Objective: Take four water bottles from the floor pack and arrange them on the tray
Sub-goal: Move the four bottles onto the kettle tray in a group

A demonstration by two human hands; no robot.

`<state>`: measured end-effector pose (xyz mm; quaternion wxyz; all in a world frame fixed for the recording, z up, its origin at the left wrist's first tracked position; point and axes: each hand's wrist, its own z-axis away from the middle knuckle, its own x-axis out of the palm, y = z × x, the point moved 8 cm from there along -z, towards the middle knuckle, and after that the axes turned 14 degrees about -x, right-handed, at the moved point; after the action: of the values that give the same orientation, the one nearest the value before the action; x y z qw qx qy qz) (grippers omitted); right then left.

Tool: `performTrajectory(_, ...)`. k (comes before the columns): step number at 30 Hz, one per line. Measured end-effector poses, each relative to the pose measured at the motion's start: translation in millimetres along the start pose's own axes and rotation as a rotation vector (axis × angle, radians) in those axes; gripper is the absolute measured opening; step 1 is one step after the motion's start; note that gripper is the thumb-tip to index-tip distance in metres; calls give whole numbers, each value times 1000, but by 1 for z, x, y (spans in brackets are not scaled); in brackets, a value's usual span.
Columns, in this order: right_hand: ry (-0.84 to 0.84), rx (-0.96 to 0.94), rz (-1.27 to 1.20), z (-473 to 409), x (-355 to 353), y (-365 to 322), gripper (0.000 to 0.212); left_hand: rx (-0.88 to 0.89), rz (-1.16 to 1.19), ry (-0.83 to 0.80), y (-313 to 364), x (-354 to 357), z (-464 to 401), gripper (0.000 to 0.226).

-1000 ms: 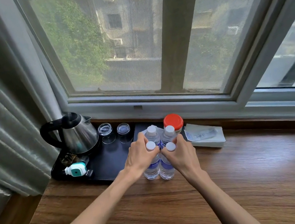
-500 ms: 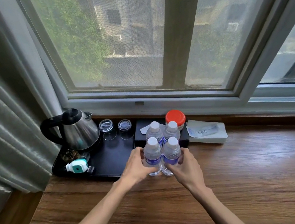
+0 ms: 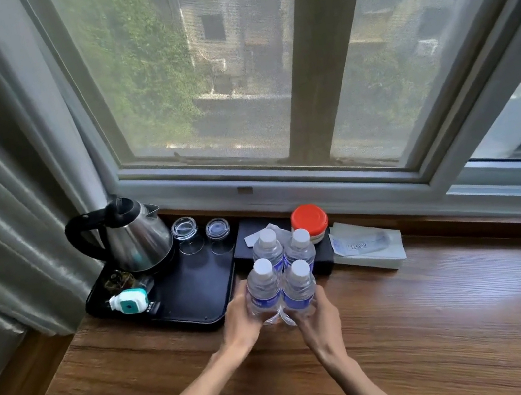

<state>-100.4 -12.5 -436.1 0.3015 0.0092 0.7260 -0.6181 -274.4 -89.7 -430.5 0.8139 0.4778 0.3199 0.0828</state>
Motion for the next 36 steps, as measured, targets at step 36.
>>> performTrajectory(36,172,-2,-64,-79,183,-106,28,-92,-59,173,-30,-182,-117,50)
